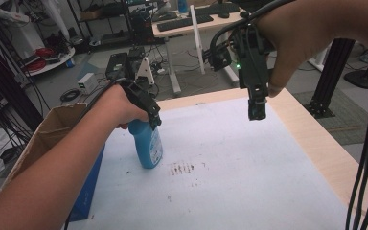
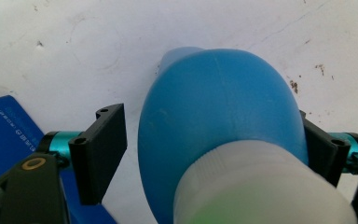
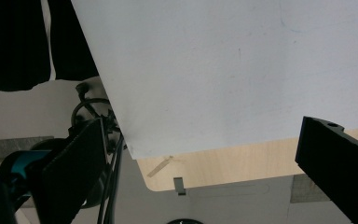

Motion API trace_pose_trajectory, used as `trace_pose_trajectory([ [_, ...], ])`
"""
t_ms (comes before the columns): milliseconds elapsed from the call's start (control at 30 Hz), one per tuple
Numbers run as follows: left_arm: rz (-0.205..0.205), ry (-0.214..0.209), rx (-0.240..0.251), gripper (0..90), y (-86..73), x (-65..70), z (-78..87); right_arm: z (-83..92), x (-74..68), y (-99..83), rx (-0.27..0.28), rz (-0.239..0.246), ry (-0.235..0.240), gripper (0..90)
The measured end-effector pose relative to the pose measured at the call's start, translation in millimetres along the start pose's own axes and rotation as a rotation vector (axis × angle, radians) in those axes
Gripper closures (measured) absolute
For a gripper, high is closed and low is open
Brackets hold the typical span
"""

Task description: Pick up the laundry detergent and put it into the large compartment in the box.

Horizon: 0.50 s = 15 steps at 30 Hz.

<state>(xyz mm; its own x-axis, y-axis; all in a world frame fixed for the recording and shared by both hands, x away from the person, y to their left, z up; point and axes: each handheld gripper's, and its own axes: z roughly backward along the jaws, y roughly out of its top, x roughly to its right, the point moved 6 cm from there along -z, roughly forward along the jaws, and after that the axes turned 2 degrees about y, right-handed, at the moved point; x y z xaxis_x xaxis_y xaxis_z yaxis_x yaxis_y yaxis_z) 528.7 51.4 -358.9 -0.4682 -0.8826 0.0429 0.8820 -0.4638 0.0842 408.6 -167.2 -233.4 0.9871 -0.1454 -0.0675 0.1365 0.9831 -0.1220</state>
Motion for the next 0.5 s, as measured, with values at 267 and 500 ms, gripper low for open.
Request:
trace_pose_trajectory([
  [267, -0.015, -0.006, -0.005, 24.5, 0.6, 3.5, -0.4, -1.0, 0.1, 1.5, -0.005, -0.003, 0.003, 1.0],
  [500, -0.010, -0.012, -0.009, 30.7, 0.9, 4.4, -2.2, -1.8, 1.5, 1.5, -0.002, 0.000, 0.004, 1.0],
])
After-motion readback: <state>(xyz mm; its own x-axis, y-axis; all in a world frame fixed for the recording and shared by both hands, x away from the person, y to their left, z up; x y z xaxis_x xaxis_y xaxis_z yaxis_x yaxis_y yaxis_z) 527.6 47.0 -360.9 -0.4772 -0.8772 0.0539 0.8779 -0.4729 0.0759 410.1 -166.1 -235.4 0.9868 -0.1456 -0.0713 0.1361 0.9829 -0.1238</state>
